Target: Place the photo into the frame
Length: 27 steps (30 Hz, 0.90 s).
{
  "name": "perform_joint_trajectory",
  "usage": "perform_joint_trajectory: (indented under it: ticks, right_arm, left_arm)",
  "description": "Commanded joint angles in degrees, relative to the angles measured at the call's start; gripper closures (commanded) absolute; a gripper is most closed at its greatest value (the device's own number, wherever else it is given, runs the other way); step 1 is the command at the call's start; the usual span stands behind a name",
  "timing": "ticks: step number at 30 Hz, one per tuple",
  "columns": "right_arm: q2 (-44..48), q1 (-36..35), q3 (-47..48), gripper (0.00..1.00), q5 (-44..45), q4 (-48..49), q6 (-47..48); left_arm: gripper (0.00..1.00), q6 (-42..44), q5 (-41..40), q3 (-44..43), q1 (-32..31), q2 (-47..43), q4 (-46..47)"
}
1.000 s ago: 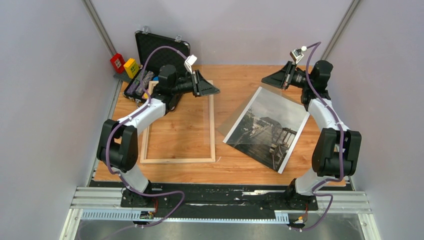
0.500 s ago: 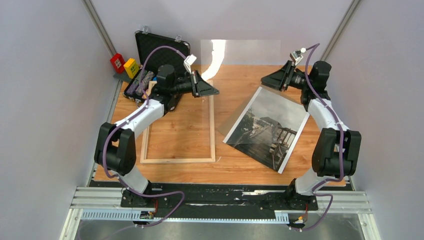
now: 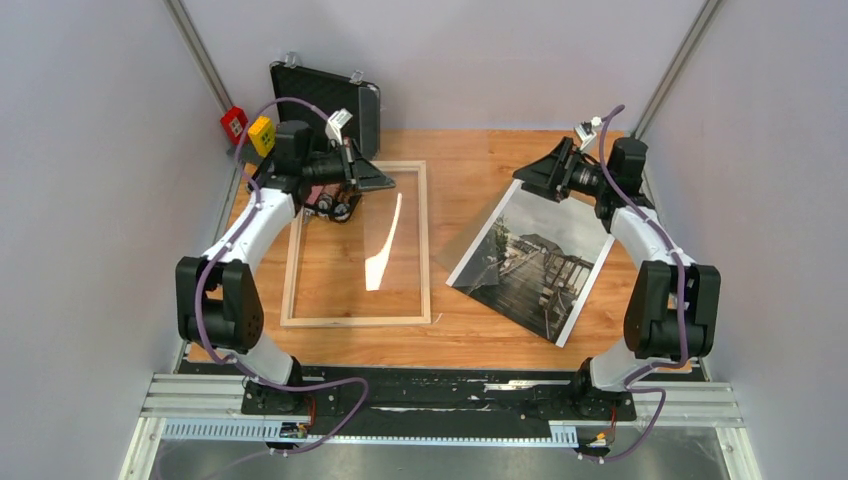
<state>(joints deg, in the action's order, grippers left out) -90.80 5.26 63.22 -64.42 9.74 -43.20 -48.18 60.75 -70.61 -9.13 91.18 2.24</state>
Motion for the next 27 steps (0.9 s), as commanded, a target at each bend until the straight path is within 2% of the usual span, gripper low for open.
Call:
perform_joint_trajectory:
  ticks: [1,6,9,13,18,27]
  right_arm:
    - [3.7,-2.2,-0.4,0.07,7.4,-3.6,8.5]
    - [2.2,-11.1,2.3,0.09,19.5,-11.7,18.1]
    - [-1.2,-14.8,4.5,0.10,24.3,-13.4,20.0]
    - [-7.8,-19.4,9.7,0.14,29.7,-16.4,21.5]
    - [-16.1,-22.7,15.9,0.18,33.8,-16.6,20.9]
    - [-25.7,-30.0,23.2,0.21,36.6,-18.3,21.1]
  left_arm:
    - [1.00,22.4,2.8,-9.2,5.1,-5.3,-29.2]
    - [1.00,34.7,4.2,-15.4,11.6,-8.5,-49.8]
    - [1.00,44.7,3.3,-21.0,15.7,-9.1,-63.1]
    - [1.00,54.1,1.0,-26.5,20.5,-9.6,-75.4]
    - [1.00,61.0,-3.6,-31.5,25.7,-11.9,-82.1]
    - [1.00,64.1,-8.1,-36.9,27.0,-13.8,-88.0]
